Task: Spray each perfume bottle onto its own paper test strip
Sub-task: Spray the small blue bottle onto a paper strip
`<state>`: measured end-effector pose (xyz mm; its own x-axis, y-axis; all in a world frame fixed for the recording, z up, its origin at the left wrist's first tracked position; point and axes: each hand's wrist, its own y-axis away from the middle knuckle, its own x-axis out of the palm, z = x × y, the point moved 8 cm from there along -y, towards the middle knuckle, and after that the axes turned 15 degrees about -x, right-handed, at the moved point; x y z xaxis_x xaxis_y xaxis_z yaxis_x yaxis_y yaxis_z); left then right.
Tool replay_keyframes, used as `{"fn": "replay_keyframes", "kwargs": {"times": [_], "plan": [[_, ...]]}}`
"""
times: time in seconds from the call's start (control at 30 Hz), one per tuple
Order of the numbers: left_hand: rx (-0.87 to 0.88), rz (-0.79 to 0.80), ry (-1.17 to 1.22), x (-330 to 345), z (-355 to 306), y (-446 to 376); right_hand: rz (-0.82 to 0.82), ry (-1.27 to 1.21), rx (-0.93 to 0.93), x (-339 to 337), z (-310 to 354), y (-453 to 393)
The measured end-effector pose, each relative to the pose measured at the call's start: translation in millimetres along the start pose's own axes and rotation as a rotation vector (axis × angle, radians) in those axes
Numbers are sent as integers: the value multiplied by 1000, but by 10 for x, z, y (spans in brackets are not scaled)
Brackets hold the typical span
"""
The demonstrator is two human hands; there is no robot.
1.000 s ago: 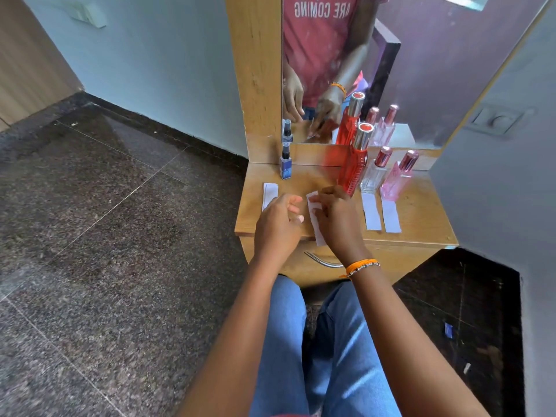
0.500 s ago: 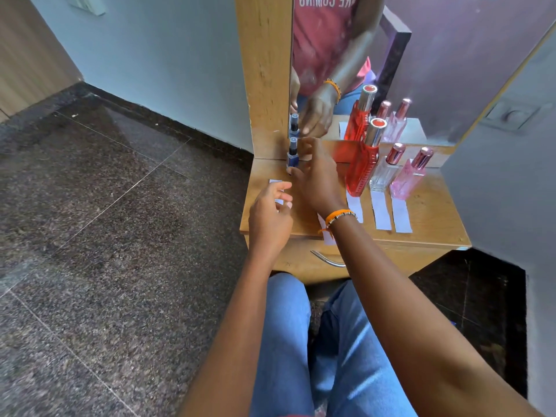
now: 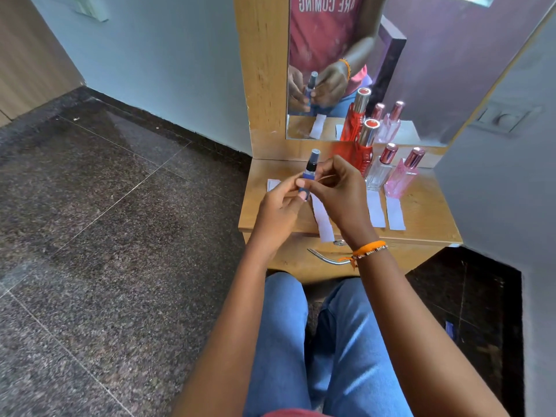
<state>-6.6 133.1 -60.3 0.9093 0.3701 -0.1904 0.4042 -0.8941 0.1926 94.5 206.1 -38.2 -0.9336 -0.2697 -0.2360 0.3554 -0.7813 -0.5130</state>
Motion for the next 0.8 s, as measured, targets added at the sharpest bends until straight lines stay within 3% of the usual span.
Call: {"fn": "replay_keyframes", "kwargs": {"times": [0.13, 0.33, 0.6, 0.8], "plan": [[30, -42, -9, 59, -48, 64, 27, -66, 71, -142, 52, 84], [-10, 55, -111, 201, -62, 135, -99, -188, 61, -321, 189, 63], [41, 83, 83, 402, -271, 309, -119, -275, 95, -341, 198, 154], [-77, 182, 287, 468, -204, 297, -46, -430, 155, -345, 153, 229]]}}
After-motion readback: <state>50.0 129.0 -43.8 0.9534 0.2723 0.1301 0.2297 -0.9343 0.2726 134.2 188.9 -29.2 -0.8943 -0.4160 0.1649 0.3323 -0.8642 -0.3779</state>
